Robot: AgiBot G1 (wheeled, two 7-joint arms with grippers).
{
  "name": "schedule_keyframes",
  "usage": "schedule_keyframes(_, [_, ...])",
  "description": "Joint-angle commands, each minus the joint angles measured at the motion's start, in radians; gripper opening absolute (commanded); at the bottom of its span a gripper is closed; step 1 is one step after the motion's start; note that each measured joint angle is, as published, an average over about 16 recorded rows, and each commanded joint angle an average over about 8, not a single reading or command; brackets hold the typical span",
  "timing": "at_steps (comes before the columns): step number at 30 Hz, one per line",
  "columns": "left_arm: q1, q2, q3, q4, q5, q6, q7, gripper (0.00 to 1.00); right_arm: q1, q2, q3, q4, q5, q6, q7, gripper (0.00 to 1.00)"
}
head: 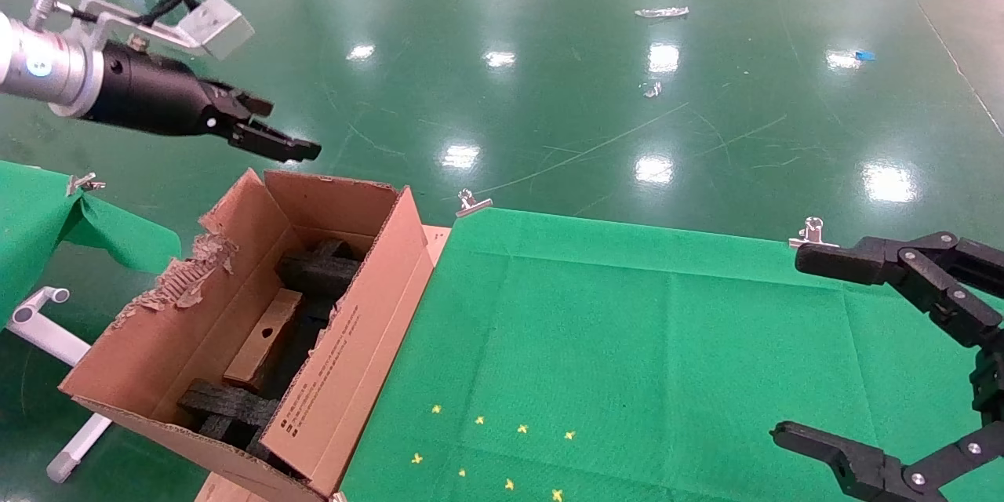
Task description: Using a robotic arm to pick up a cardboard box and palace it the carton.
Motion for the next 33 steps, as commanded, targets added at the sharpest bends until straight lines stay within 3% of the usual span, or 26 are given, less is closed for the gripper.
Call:
schedule_keyframes(1, [0.015,-0.003,-0.015,-0.016,-0.007,0.004,0.001,1.0,0.0,0.0,0.0,0.0,0.0,0.0,0.0,1.0])
schedule_keyframes(33, [0.591,-0.114,-0.609,-0.628,-0.28,0.121,0.079,1.0,0.001,0.0,-0.002,-0.001,0.001,0.0,-0.001,1.0])
